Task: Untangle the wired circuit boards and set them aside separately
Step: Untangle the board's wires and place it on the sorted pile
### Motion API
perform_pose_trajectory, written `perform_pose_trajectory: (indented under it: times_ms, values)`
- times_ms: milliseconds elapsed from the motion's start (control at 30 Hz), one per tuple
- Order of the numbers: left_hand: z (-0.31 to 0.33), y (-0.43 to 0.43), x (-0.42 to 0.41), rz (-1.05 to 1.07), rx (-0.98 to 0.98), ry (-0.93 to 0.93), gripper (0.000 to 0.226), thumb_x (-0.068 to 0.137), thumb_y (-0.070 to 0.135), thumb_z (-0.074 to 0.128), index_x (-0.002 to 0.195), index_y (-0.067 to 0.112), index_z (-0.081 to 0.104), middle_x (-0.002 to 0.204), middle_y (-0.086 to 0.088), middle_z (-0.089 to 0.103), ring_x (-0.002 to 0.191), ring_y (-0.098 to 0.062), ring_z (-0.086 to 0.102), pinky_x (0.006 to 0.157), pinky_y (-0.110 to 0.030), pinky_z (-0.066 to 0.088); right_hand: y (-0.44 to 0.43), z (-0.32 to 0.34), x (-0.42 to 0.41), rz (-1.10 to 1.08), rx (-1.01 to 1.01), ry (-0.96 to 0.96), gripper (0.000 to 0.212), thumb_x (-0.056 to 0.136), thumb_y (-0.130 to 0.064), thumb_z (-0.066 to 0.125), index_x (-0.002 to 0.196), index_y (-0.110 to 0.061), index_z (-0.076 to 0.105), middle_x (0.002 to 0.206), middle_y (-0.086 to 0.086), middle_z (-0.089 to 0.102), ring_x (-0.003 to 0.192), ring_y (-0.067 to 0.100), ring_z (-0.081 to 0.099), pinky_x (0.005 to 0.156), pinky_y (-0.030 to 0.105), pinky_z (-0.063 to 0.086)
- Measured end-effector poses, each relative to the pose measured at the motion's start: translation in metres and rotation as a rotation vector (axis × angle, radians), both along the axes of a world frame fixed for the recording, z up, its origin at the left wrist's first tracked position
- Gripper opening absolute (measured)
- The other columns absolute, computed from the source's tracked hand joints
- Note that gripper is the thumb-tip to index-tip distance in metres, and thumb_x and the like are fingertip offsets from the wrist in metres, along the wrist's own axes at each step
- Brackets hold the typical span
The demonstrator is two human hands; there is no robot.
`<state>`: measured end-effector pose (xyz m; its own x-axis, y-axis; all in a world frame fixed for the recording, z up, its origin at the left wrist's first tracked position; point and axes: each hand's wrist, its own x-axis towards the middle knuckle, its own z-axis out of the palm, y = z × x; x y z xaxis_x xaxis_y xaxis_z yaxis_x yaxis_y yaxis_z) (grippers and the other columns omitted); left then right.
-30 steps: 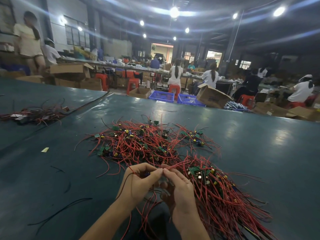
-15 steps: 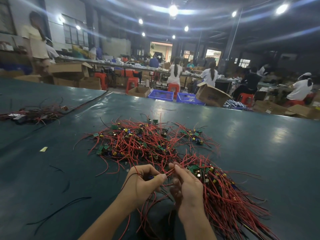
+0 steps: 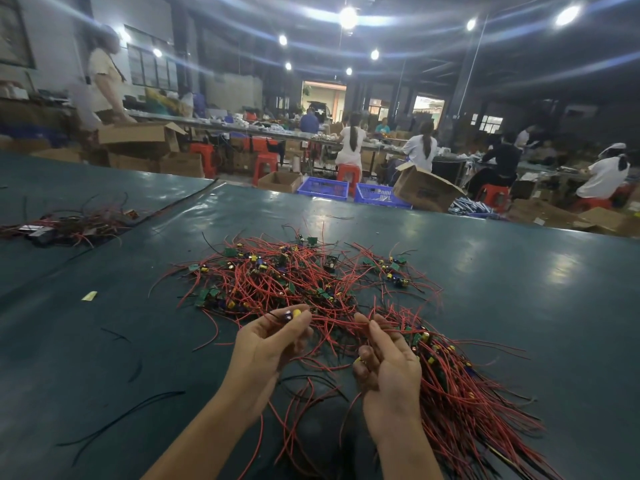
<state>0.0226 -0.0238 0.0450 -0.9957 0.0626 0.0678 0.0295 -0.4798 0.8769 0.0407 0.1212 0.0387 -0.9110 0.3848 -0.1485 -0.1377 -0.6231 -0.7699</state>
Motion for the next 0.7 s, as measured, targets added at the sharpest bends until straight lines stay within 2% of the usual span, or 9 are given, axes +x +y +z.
perform_pose_trajectory:
  times_ms: [100, 167, 267, 333, 467, 567, 633, 700]
  values:
    - [-0.001, 0.0, -0.005, 0.063, 0.132, -0.083, 0.031, 0.071, 0.019, 0.068, 0.098, 0.003, 0.069, 0.068, -0.005, 0.066, 0.054, -0.008, 0.058, 0.052, -0.017, 0.051, -0.003, 0.002, 0.004, 0.058, 0.028, 0.039, 0.013, 0.092, -0.002, 0.059, 0.093, -0.013, 0.066, 0.095, 0.011, 0.076, 0.045, 0.007, 0.049, 0.036, 0.018, 0.038]
    - [-0.002, -0.001, -0.008, 0.068, 0.173, -0.119, 0.033, 0.072, 0.024, 0.065, 0.1, 0.006, 0.068, 0.071, -0.002, 0.067, 0.056, -0.006, 0.058, 0.052, -0.017, 0.05, -0.004, 0.005, 0.007, 0.126, 0.027, 0.096, 0.007, 0.087, -0.012, 0.063, 0.093, -0.014, 0.066, 0.099, 0.011, 0.076, 0.047, 0.007, 0.052, 0.038, 0.018, 0.039]
    - [-0.001, -0.005, -0.009, 0.011, 0.238, -0.15, 0.035, 0.076, 0.031, 0.061, 0.104, 0.012, 0.068, 0.081, -0.001, 0.069, 0.066, -0.007, 0.065, 0.056, -0.019, 0.05, -0.004, 0.008, 0.013, 0.245, -0.01, 0.184, 0.038, 0.08, -0.043, 0.06, 0.1, -0.011, 0.068, 0.106, 0.015, 0.074, 0.05, 0.01, 0.055, 0.041, 0.019, 0.043]
    - [-0.001, -0.01, -0.012, -0.026, 0.313, -0.143, 0.034, 0.077, 0.031, 0.06, 0.104, 0.013, 0.069, 0.084, -0.002, 0.069, 0.071, -0.009, 0.067, 0.059, -0.018, 0.053, -0.001, 0.008, 0.014, 0.256, -0.04, 0.189, 0.054, 0.08, -0.055, 0.053, 0.102, -0.01, 0.071, 0.103, 0.019, 0.074, 0.05, 0.012, 0.055, 0.042, 0.02, 0.045]
    - [0.002, -0.02, -0.016, -0.036, 0.465, -0.142, 0.037, 0.076, 0.032, 0.063, 0.107, 0.011, 0.067, 0.084, 0.002, 0.068, 0.073, -0.007, 0.067, 0.063, -0.017, 0.056, -0.001, 0.004, 0.009, 0.203, 0.06, 0.146, 0.06, 0.082, -0.058, 0.048, 0.105, -0.007, 0.07, 0.094, 0.018, 0.075, 0.044, 0.011, 0.05, 0.041, 0.021, 0.042]
    - [0.003, -0.021, -0.014, -0.134, 0.565, -0.166, 0.035, 0.078, 0.037, 0.063, 0.1, 0.011, 0.07, 0.08, 0.004, 0.065, 0.067, -0.006, 0.062, 0.059, -0.018, 0.054, -0.006, 0.001, 0.007, 0.179, 0.163, 0.107, 0.06, 0.081, -0.056, 0.048, 0.1, -0.005, 0.072, 0.081, 0.014, 0.073, 0.039, 0.011, 0.044, 0.038, 0.02, 0.037]
    - [0.001, -0.02, -0.012, -0.229, 0.586, -0.166, 0.036, 0.081, 0.039, 0.059, 0.091, 0.008, 0.074, 0.073, 0.003, 0.061, 0.06, -0.007, 0.058, 0.055, -0.019, 0.053, -0.01, -0.001, 0.007, 0.177, 0.276, 0.077, 0.053, 0.08, -0.054, 0.052, 0.093, -0.008, 0.077, 0.072, 0.007, 0.07, 0.041, 0.009, 0.044, 0.04, 0.02, 0.035]
    - [0.002, -0.018, -0.01, -0.365, 0.56, -0.178, 0.039, 0.086, 0.038, 0.056, 0.092, 0.004, 0.074, 0.069, 0.002, 0.057, 0.056, -0.008, 0.054, 0.054, -0.019, 0.05, -0.016, -0.002, 0.007, 0.2, 0.37, 0.065, 0.044, 0.078, -0.05, 0.058, 0.085, -0.013, 0.08, 0.064, 0.0, 0.062, 0.042, 0.008, 0.04, 0.041, 0.02, 0.031]
